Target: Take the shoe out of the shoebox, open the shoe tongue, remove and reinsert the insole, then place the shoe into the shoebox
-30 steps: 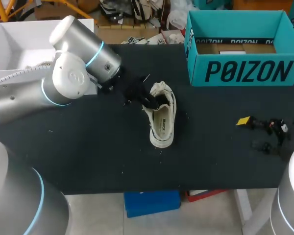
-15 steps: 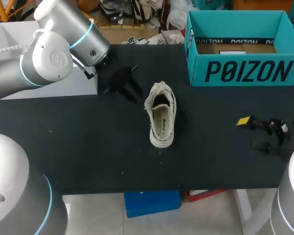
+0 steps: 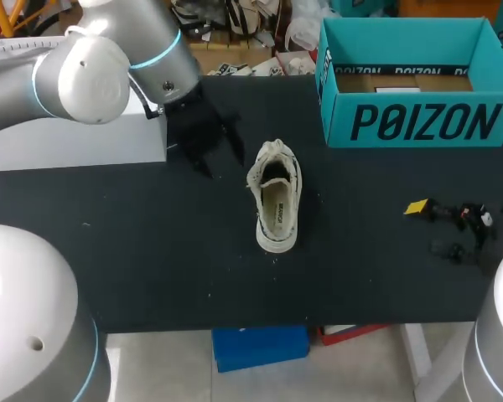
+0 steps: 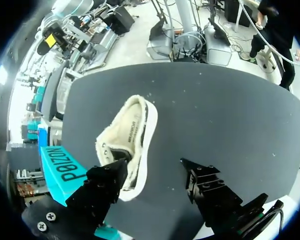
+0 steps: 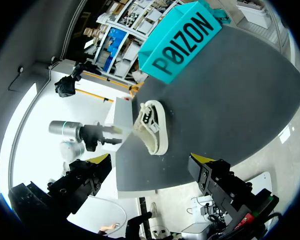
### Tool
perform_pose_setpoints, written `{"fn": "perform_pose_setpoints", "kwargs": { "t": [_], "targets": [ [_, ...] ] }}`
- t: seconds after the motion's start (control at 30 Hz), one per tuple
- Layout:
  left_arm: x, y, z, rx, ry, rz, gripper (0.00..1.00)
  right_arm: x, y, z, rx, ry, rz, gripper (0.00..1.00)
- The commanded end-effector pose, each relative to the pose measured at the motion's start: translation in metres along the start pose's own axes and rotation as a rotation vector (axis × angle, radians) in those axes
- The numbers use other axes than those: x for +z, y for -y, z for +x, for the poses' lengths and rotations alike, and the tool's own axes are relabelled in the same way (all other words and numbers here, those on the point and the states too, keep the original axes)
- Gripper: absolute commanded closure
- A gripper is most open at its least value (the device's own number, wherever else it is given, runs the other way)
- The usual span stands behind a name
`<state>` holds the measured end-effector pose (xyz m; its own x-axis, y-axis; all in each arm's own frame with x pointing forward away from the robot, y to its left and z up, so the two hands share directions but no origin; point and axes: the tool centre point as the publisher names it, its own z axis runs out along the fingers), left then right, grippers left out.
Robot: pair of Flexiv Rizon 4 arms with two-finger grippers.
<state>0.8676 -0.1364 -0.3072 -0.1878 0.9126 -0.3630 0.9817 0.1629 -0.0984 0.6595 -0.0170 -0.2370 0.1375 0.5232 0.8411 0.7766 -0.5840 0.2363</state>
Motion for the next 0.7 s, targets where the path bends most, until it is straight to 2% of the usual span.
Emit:
{"fn": "perform_pose_setpoints", "kwargs": {
  "t": [0.03,0.47,0.7],
  "targets": [
    [0.011,-0.001,-0.003,0.010,-0.040,-0.015,0.35,-0.002,0.001,0.000,0.001,-0.001,-0.002,0.00],
    [0.039,-0.007,-0.007,0.074,-0.076,-0.042,0.36,-0.002,0.001,0.000,0.001,-0.001,-0.002,0.00],
    [0.063,-0.011,-0.009,0.098,-0.071,-0.033,0.36,-0.002,0.001,0.000,0.001,-0.001,-0.002,0.00]
  ]
}}
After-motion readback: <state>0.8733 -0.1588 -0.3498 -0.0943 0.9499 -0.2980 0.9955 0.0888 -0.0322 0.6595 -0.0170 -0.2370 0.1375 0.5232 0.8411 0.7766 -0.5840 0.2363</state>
